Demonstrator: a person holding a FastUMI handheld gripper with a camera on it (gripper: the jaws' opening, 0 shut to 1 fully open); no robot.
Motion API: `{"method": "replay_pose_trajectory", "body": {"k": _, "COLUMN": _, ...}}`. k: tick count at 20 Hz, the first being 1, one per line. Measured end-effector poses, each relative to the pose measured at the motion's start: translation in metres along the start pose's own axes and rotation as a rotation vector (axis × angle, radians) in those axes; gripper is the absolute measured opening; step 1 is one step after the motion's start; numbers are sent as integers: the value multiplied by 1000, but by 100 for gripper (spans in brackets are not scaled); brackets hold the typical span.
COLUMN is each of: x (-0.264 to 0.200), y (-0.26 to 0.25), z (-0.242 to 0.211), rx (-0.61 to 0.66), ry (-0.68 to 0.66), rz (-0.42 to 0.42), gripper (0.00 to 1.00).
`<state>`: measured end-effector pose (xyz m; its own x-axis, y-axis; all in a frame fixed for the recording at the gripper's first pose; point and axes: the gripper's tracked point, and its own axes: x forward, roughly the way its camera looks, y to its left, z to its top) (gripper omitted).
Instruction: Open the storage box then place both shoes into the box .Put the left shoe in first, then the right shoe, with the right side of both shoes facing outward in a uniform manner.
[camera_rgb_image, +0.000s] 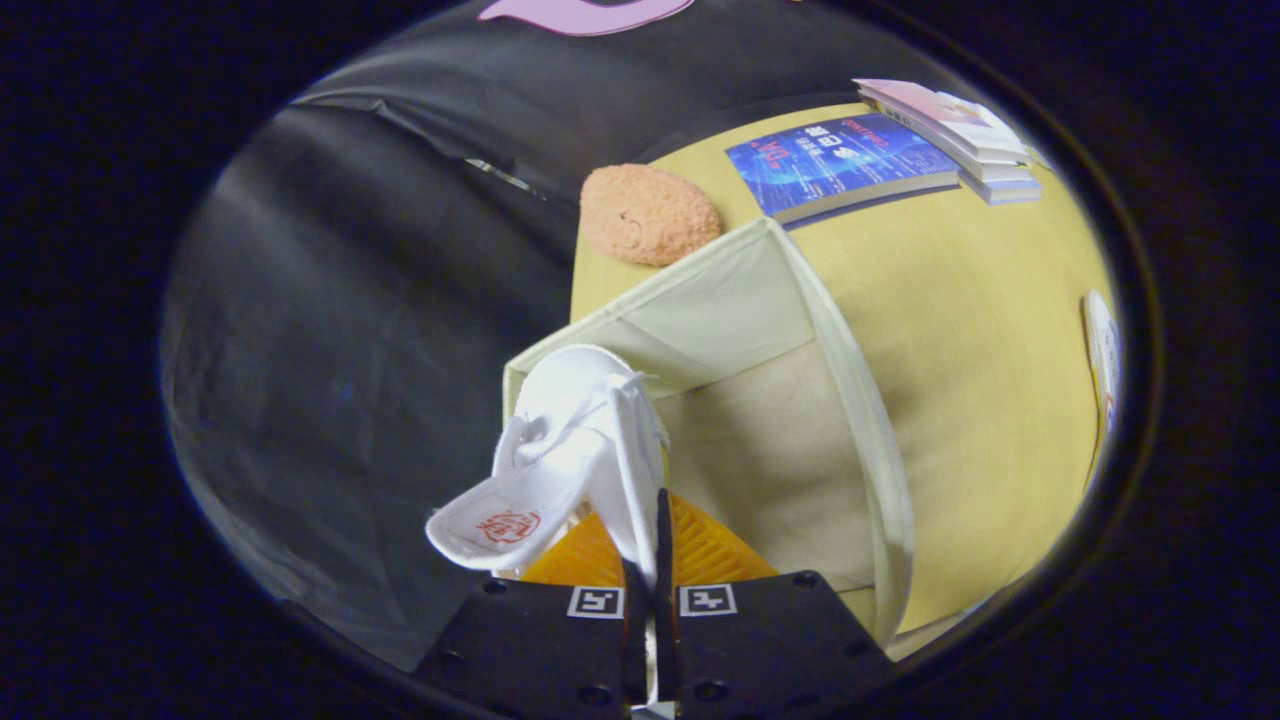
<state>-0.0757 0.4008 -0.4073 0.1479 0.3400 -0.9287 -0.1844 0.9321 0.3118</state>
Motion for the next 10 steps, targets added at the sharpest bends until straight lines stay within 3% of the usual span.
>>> {"method": "replay_pose_trajectory", "body": {"k": 3, "x": 7, "y": -1, "z": -9, "rx": -36, "ry": 30, "rz": 11, "gripper": 11}}
{"method": "replay_pose_trajectory", "body": {"k": 6, "x": 4, "y": 9, "z": -10, "rx": -27, "ry": 43, "rz": 73, "gripper": 35}}
{"method": "replay_pose_trajectory", "body": {"k": 8, "x": -8, "y": 35, "z": -7, "rx": 9, "ry": 49, "rz": 188, "gripper": 51}}
{"method": "replay_pose_trajectory", "body": {"k": 10, "x": -27, "y": 44, "z": 8, "rx": 21, "ry": 30, "rz": 239, "gripper": 67}}
